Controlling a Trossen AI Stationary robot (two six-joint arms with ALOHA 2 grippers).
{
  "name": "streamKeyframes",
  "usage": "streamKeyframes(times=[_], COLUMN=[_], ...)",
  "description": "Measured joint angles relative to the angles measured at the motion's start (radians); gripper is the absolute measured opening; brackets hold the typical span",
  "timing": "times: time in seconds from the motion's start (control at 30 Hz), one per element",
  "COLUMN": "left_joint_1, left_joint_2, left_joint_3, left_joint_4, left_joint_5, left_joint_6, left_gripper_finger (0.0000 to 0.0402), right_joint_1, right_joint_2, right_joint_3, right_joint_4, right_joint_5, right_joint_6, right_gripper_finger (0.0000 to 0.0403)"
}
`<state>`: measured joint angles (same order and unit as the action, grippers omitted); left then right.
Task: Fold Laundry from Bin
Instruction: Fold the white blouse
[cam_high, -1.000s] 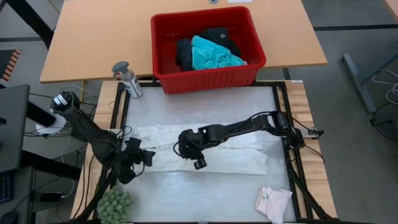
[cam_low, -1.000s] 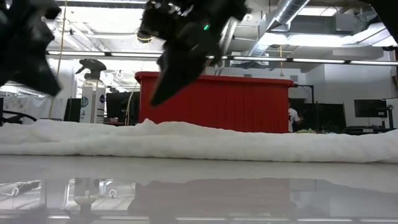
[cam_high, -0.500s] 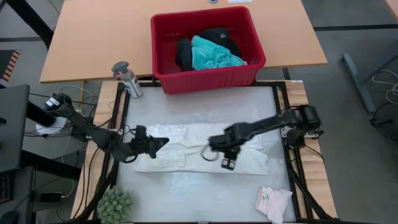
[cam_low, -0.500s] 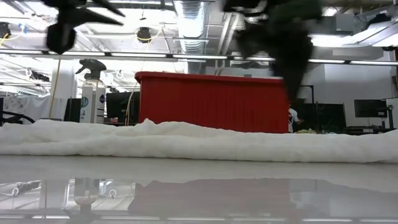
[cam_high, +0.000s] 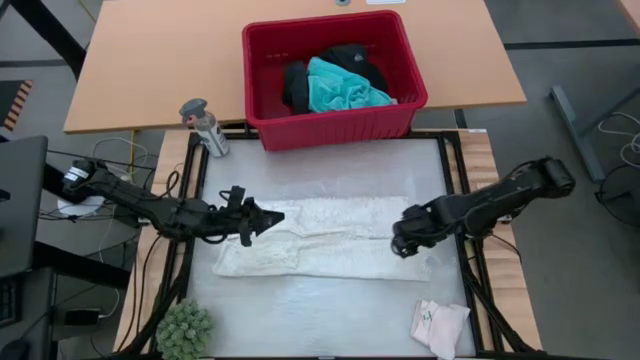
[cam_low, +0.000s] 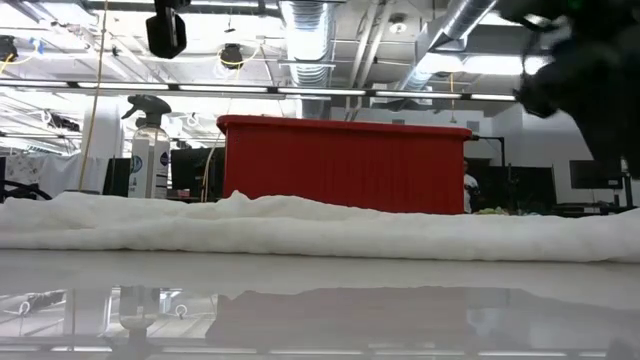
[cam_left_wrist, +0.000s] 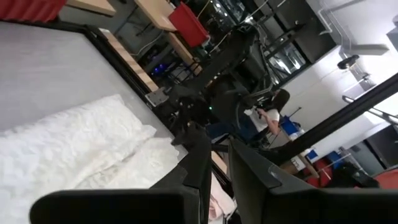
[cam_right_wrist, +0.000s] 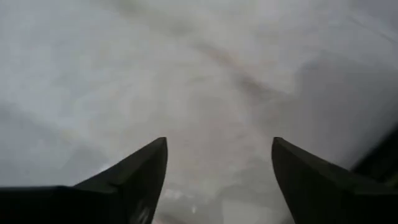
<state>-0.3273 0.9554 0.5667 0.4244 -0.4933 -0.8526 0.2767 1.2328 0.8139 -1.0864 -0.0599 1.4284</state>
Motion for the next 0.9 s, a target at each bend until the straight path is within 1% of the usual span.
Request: streamKeyframes(times=[0.13, 0.2, 0.27, 0.3, 0.37, 0.43, 0.57, 0.67, 0.8, 0.9], left_joint_1=[0.011, 0.017, 0.020, 0.023, 0.030, 0.038, 0.050, 0.062, 0.079, 0.081], left_joint_2=[0.000, 0.000, 0.000, 0.000, 0.000, 0.000, 0.000, 0.000, 0.000, 0.000], left_joint_3=[0.000, 0.000, 0.000, 0.000, 0.000, 0.000, 0.000, 0.000, 0.000, 0.000], left_joint_4=[-0.018, -0.028, -0.035, -0.040, -0.052, -0.054, -0.054, -0.056, -0.076, -0.077], left_joint_5=[0.000, 0.000, -0.008, -0.010, -0.010, -0.009, -0.012, -0.013, -0.016, -0.016], left_joint_6=[-0.003, -0.005, -0.006, -0.014, -0.026, -0.031, -0.033, -0.033, -0.052, -0.055], left_gripper_finger=[0.0044, 0.0044, 0.0044, 0.0044, 0.0044, 0.0044, 0.0044, 0.0044, 0.0044, 0.0044], right_joint_1=[-0.011, -0.025, -0.045, -0.054, -0.063, -0.072, -0.098, -0.111, -0.128, -0.129], right_joint_2=[-0.069, -0.089, -0.101, -0.103, -0.101, -0.100, -0.100, -0.091, -0.038, 0.016], right_joint_3=[-0.111, -0.165, -0.200, -0.213, -0.232, -0.256, -0.281, -0.282, -0.282, -0.277], right_joint_4=[0.050, 0.132, 0.238, 0.264, 0.263, 0.253, 0.269, 0.283, 0.280, 0.324], right_joint_5=[0.038, 0.059, 0.068, 0.079, 0.115, 0.125, 0.123, 0.141, 0.141, 0.141], right_joint_6=[0.120, 0.151, 0.157, 0.157, 0.161, 0.156, 0.132, 0.093, 0.067, 0.058], right_gripper_finger=[0.0338, 0.0342, 0.0344, 0.0344, 0.0344, 0.0343, 0.0342, 0.0342, 0.0342, 0.0342])
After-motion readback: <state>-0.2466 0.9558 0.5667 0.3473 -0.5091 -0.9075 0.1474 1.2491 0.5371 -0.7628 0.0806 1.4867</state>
